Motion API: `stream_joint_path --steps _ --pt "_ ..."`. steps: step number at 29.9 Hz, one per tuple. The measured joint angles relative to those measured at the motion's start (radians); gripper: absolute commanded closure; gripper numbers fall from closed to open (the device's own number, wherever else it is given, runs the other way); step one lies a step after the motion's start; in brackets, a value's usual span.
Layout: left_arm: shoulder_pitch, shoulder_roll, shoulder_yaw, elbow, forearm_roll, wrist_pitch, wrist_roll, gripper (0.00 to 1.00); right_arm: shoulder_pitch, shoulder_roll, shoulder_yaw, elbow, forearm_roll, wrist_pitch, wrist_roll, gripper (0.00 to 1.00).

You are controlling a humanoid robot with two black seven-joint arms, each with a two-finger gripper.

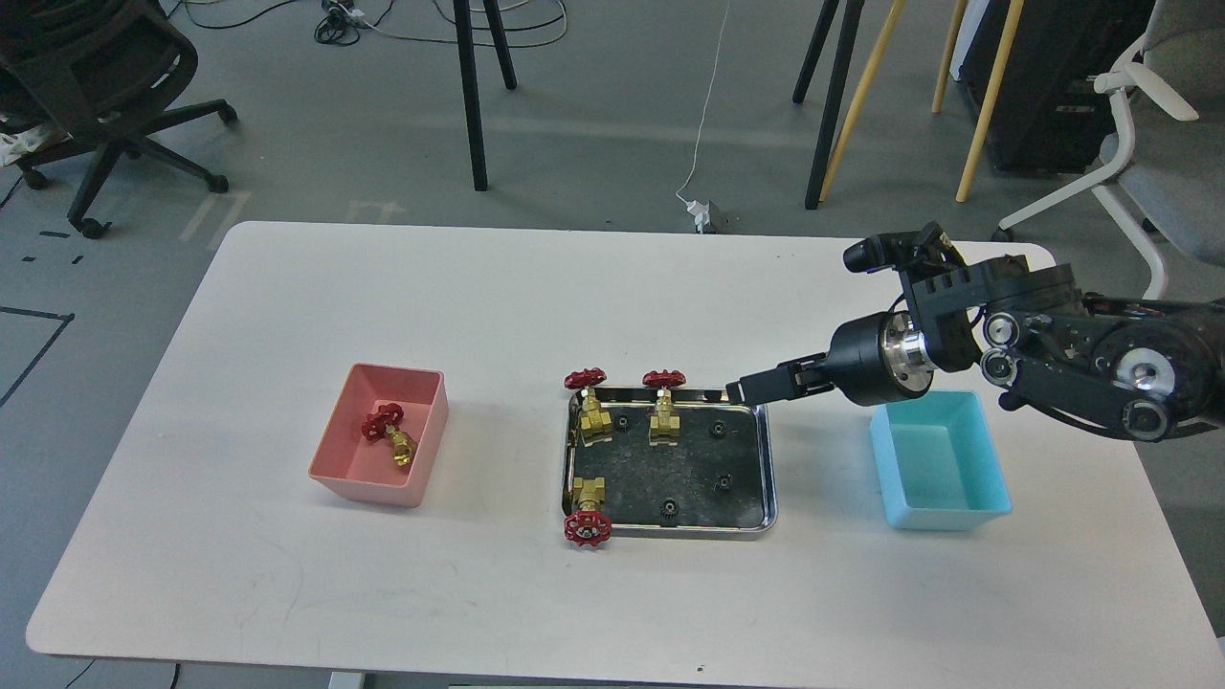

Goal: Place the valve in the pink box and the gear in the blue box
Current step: 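Withdraw the left arm and bring the right gripper toward the tray, then lower the right gripper onto the tray and grasp the small gear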

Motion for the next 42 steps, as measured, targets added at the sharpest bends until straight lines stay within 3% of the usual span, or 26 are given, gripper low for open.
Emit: stream_joint_path --steps 13,24,34,42 --pt "-0.021 0.002 0.0 0.002 -0.001 0.027 0.001 0.03 0.024 0.204 -0.171 -0.067 -0.159 0.0 0.017 0.05" --pt "-0.037 0.013 0.0 0.004 -0.002 0.047 0.0 0.03 0.002 0.354 -0.197 -0.254 -0.236 0.0 0.029 0.21" --pt "-0.041 0.013 0.0 0.036 -0.002 0.046 0.0 0.03 0.007 0.395 -0.254 -0.268 -0.24 0.0 0.03 0.22" --pt "-0.046 0.011 0.0 0.042 -0.002 0.046 0.0 0.03 0.011 0.41 -0.262 -0.268 -0.24 0.0 0.031 0.32"
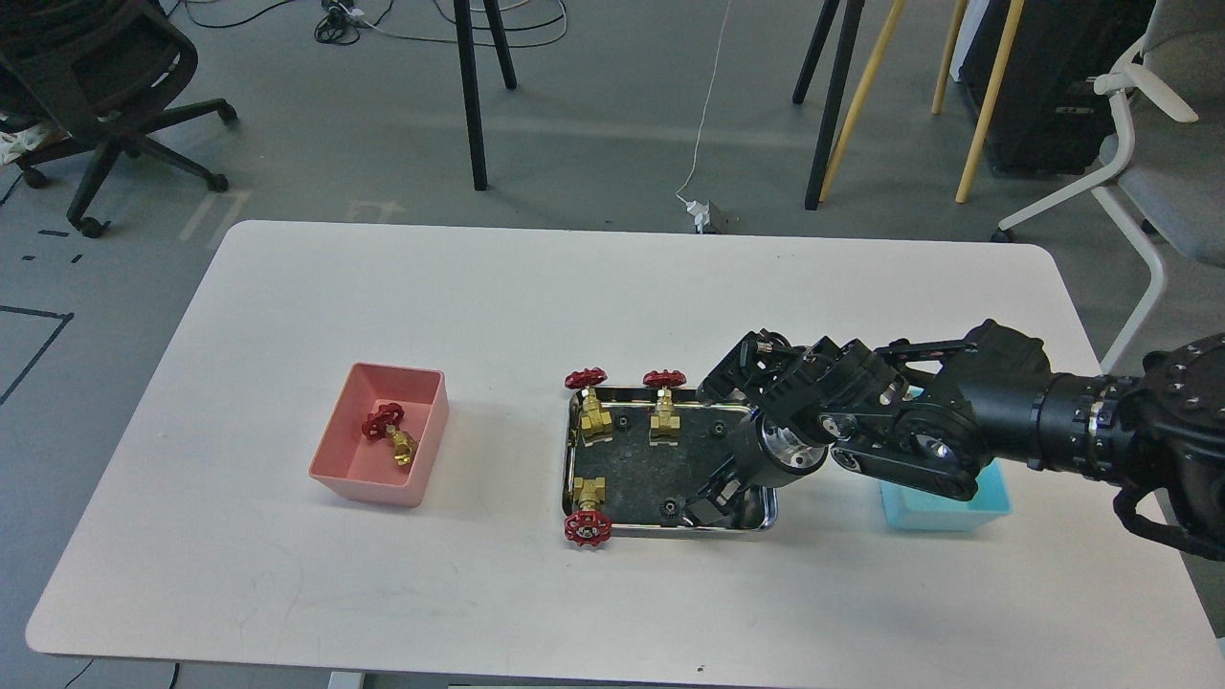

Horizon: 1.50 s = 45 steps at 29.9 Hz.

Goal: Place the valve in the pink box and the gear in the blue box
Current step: 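Lower the right gripper onto the tray and grasp the small gear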

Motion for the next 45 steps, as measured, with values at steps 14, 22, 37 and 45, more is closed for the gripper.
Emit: stream_joint_path --steps 14,22,37,45 --pt "0.0 0.0 0.0 0.016 0.0 0.001 -0.003 0.03 0.009 0.004 -0.045 -0.008 -0.002 0.0 -0.009 0.55" --pt "0.0 0.0 0.0 0.025 0.0 -0.001 -0.003 0.03 0.026 0.019 -0.048 -0.01 -0.002 0.0 -0.013 0.66" --pt "-0.002 0.002 0.0 0.026 0.0 0.0 -0.003 0.03 0.037 0.028 -0.049 -0.008 -0.003 0.0 -0.03 0.7" --pt "-0.007 0.004 0.001 0.027 0.0 0.0 -0.003 0.03 0.039 0.028 -0.06 0.0 -0.003 0.0 -0.029 0.64"
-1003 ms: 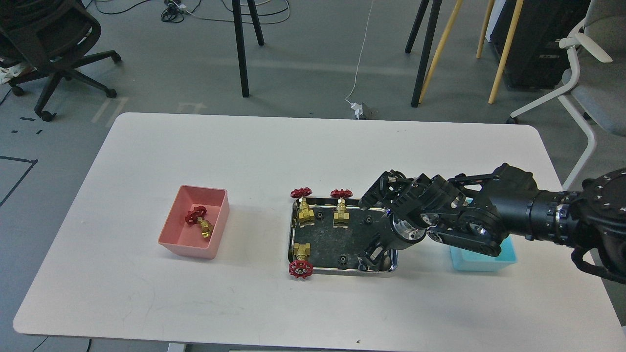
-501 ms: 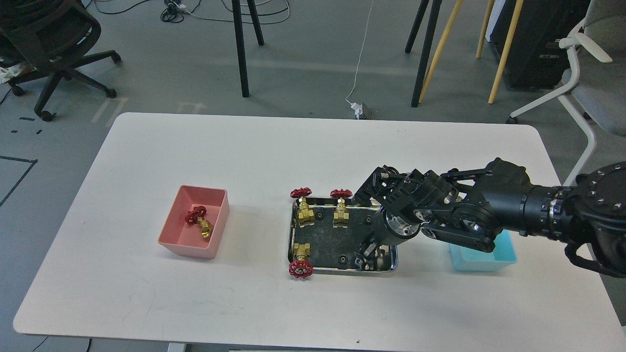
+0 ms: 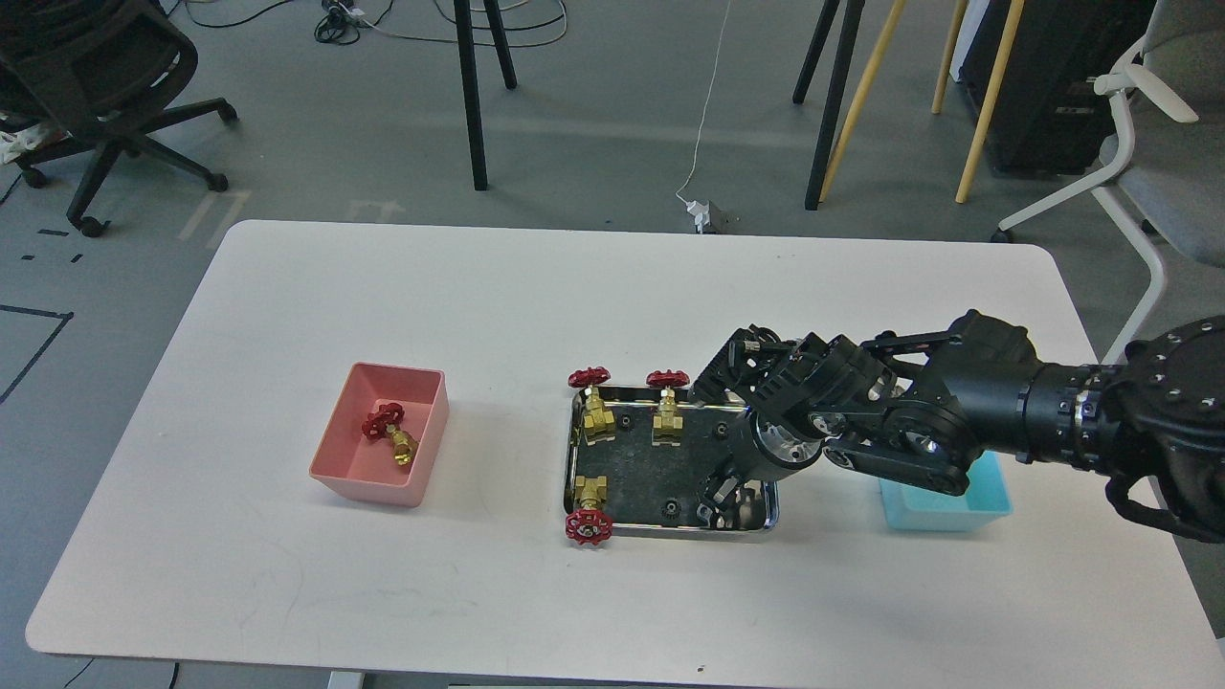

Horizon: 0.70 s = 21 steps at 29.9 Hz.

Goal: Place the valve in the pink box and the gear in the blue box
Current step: 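Lower the right gripper onto the tray and grasp the small gear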

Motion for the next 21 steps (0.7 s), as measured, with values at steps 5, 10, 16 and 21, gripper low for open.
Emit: stream_joint_path --steps 5,10,16,21 --pt "0.0 0.001 0.0 0.001 0.0 0.0 0.0 0.03 0.0 0.0 -0.001 0.001 0.001 0.0 0.0 0.64" --pt "0.0 0.001 0.001 0.001 0.0 0.0 0.0 0.03 0.004 0.0 -0.001 0.007 0.001 0.0 0.0 0.65" --pt "-0.001 0.002 0.0 0.001 0.0 0.0 0.0 0.03 0.006 0.0 -0.001 0.017 0.001 0.0 0.002 0.66" --pt "-0.001 0.002 0.0 0.02 0.0 -0.001 0.0 0.03 0.007 -0.002 -0.005 0.022 0.0 0.0 0.002 0.66"
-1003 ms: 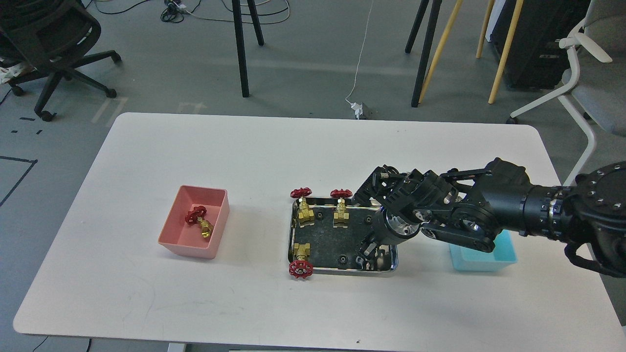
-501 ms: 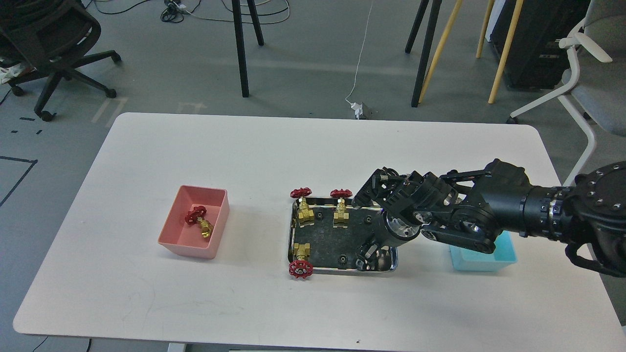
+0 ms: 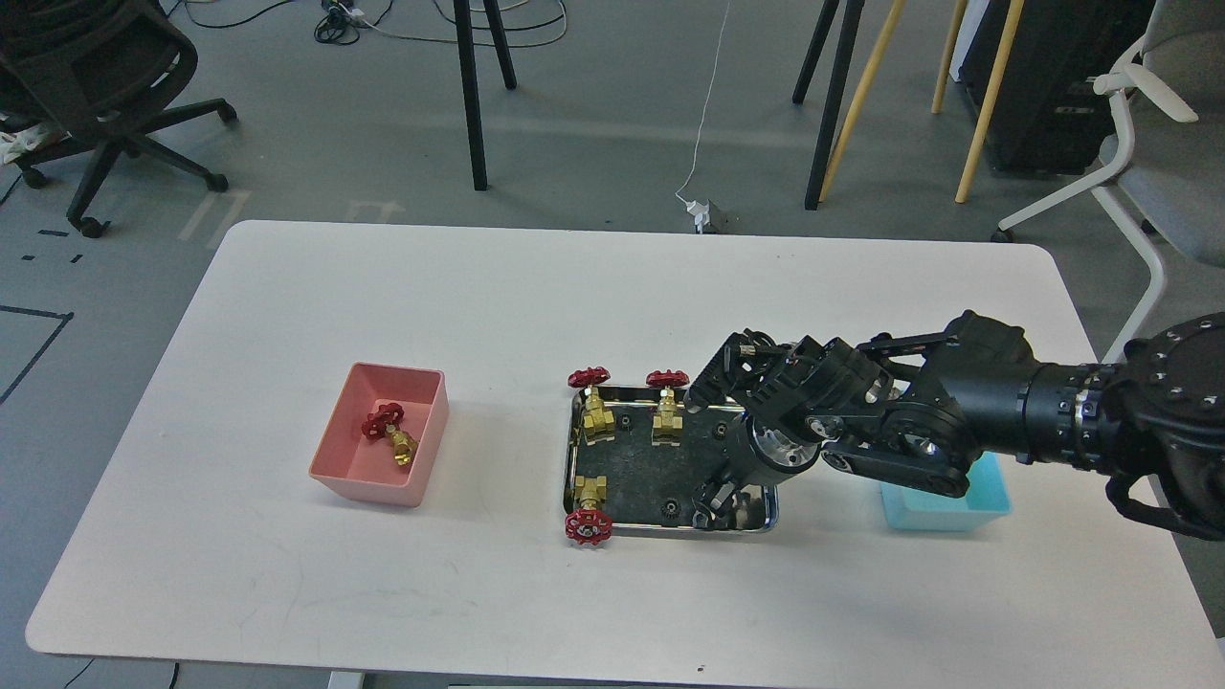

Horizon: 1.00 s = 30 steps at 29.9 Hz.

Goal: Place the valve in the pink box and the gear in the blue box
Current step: 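Lower the right gripper onto the tray and grasp the small gear, then lift the gear with the right gripper and move it over the blue box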

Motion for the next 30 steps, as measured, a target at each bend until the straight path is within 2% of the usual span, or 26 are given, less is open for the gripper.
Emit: stream_joint_path --steps 14,23,30 --pt "-0.001 -0.001 0.0 0.01 0.0 -0.002 -0.001 0.03 0.002 -0.009 -0.017 0.028 0.0 0.0 0.002 0.64" --pt "0.0 -0.001 0.0 0.01 0.0 -0.001 -0.001 0.03 0.004 -0.011 -0.019 0.042 -0.002 0.0 0.003 0.85" --pt "0.0 -0.001 0.0 0.011 0.0 0.0 -0.001 0.03 0.013 -0.013 -0.015 0.043 -0.007 0.0 0.001 0.9"
